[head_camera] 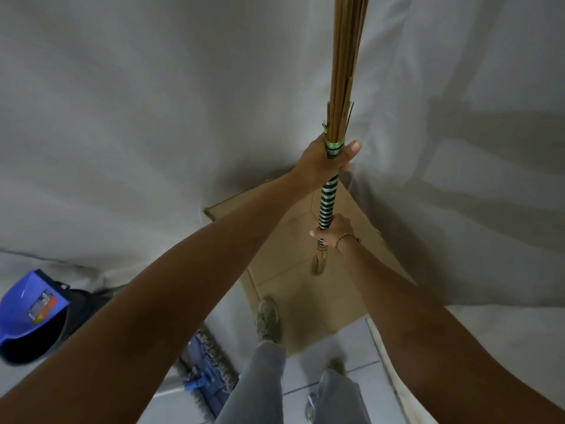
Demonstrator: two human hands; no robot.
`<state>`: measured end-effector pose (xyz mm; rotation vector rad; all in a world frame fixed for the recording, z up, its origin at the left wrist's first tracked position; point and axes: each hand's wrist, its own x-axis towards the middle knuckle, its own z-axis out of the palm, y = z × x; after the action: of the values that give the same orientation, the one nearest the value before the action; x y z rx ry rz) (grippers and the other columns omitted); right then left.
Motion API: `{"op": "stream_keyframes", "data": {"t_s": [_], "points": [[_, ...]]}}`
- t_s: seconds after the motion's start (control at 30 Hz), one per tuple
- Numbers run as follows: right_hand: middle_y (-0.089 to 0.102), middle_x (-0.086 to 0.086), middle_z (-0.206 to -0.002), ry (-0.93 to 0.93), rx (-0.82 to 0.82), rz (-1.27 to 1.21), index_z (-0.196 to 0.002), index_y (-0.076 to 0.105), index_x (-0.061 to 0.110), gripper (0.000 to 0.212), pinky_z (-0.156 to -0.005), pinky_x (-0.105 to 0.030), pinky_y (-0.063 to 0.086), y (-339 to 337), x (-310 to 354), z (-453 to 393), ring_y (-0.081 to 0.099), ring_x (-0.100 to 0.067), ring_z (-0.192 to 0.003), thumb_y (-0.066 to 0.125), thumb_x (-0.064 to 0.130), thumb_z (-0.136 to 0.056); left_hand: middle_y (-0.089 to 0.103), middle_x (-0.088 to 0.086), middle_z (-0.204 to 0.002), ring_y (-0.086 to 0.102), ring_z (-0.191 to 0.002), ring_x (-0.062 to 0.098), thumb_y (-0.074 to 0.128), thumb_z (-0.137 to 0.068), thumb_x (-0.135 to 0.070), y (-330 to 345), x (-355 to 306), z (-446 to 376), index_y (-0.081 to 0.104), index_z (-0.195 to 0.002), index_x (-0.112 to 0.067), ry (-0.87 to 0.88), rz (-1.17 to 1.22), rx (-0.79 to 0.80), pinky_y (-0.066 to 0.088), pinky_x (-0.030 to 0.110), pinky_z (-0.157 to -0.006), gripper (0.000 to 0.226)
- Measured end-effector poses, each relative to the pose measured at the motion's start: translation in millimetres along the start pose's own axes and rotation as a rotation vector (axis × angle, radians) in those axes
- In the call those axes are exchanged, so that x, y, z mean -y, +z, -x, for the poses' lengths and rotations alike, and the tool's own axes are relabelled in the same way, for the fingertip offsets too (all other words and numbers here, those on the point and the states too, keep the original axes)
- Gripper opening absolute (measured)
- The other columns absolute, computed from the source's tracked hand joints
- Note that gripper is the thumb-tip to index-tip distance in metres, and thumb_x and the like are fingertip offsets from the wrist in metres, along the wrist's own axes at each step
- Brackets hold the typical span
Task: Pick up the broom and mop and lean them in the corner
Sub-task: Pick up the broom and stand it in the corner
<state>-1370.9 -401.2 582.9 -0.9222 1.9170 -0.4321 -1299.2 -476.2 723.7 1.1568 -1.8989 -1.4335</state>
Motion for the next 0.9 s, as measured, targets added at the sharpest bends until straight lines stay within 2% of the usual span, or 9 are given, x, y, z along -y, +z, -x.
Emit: {"op": "stream_keyframes", "data": {"t_s": [0.1, 0.2, 0.3, 0.37, 0.47, 0.57, 0.67, 0.77, 0.9], "points": [[0.071, -0.02, -0.104, 0.036, -0.008, -0.013, -0.087, 0.067, 0.002, 0.025, -0.089, -0.042, 0.055, 12.7, 15.4, -54.9, 0.068, -0.031, -0.095, 0.078, 0.021, -0.074, 0.06, 0.009, -0.076, 0.058, -0.072, 0.019, 0.058, -0.09, -0.039, -7.7, 33.8, -52.4, 0.048, -0.084, -0.012, -0.011, 0.017, 0.009, 0.051, 0.035, -0.073, 0.03], [0.07, -0.024, -0.103, 0.044, -0.007, -0.022, -0.073, 0.053, 0.011, 0.023, -0.09, -0.044, 0.054, 32.2, 16.3, -115.0, 0.067, -0.033, -0.093, 0.074, 0.018, -0.078, 0.053, 0.015, -0.074, 0.053, -0.07, 0.024, 0.057, -0.091, -0.037, -10.4, 78.1, -102.3, 0.045, -0.081, -0.01, -0.032, 0.029, 0.066, 0.045, 0.037, -0.069, 0.031], [0.068, -0.025, -0.109, 0.082, 0.001, -0.072, -0.087, 0.054, 0.008, 0.021, -0.094, -0.05, 0.051, 54.5, 5.0, -172.8, 0.065, -0.038, -0.102, 0.072, 0.016, -0.081, 0.043, 0.011, -0.063, 0.046, -0.061, 0.023, 0.056, -0.092, -0.034, -9.6, 125.9, -155.1, 0.042, -0.074, -0.01, -0.065, 0.082, 0.138, 0.039, 0.035, -0.061, 0.033], [0.066, -0.025, -0.113, 0.108, 0.02, -0.094, -0.096, 0.059, 0.006, 0.02, -0.096, -0.05, 0.05, 66.6, -4.8, -197.8, 0.063, -0.039, -0.107, 0.07, 0.016, -0.082, 0.039, 0.0, -0.061, 0.044, -0.056, 0.013, 0.059, -0.091, -0.03, -9.8, 158.2, -175.6, 0.04, -0.079, -0.01, -0.115, 0.127, 0.168, 0.039, 0.026, -0.055, 0.03], [0.065, -0.025, -0.115, 0.176, 0.023, -0.123, -0.111, 0.06, -0.002, 0.031, -0.098, -0.05, 0.049, 86.6, -27.7, -239.4, 0.061, -0.039, -0.109, 0.065, 0.015, -0.086, 0.042, -0.003, -0.087, 0.051, -0.081, 0.007, 0.062, -0.089, -0.023, -4.1, 214.1, -202.4, 0.031, -0.114, -0.003, -0.254, 0.162, 0.247, 0.045, 0.022, -0.07, 0.045], [0.065, -0.026, -0.115, 0.241, 0.018, -0.117, -0.113, 0.058, -0.003, 0.032, -0.097, -0.05, 0.049, 95.7, -45.0, -261.7, 0.062, -0.04, -0.107, 0.061, 0.017, -0.088, 0.042, -0.003, -0.092, 0.052, -0.091, 0.012, 0.059, -0.09, -0.019, 1.2, 250.2, -212.4, 0.029, -0.121, 0.0, -0.256, 0.127, 0.288, 0.045, 0.029, -0.08, 0.047], [0.063, -0.024, -0.12, 0.245, -0.026, -0.077, -0.12, 0.055, -0.001, 0.036, -0.096, -0.04, 0.047, 98.8, -55.2, -281.9, 0.059, -0.038, -0.111, 0.056, 0.021, -0.091, 0.045, -0.003, -0.089, 0.053, -0.087, 0.013, 0.058, -0.091, -0.015, 11.0, 271.5, -224.0, 0.03, -0.108, -0.008, -0.202, 0.059, 0.24, 0.048, 0.027, -0.077, 0.034], [0.064, -0.025, -0.118, 0.195, -0.125, -0.047, -0.118, 0.056, -0.001, 0.032, -0.091, -0.039, 0.045, 99.9, -51.6, -296.3, 0.058, -0.04, -0.112, 0.052, 0.018, -0.093, 0.055, -0.002, -0.086, 0.055, -0.075, 0.008, 0.063, -0.088, -0.017, 16.5, 279.5, -231.7, 0.034, -0.102, -0.013, -0.122, -0.035, 0.12, 0.044, 0.013, -0.062, 0.032], [0.066, -0.024, -0.115, 0.173, -0.169, -0.094, -0.113, 0.061, -0.001, 0.029, -0.091, -0.037, 0.045, 98.8, -37.7, -308.3, 0.059, -0.038, -0.11, 0.05, 0.018, -0.094, 0.06, 0.003, -0.092, 0.058, -0.08, 0.016, 0.067, -0.086, -0.02, 20.6, 285.2, -232.9, 0.042, -0.102, -0.01, -0.069, -0.143, 0.048, 0.043, 0.022, -0.069, 0.031]]}}
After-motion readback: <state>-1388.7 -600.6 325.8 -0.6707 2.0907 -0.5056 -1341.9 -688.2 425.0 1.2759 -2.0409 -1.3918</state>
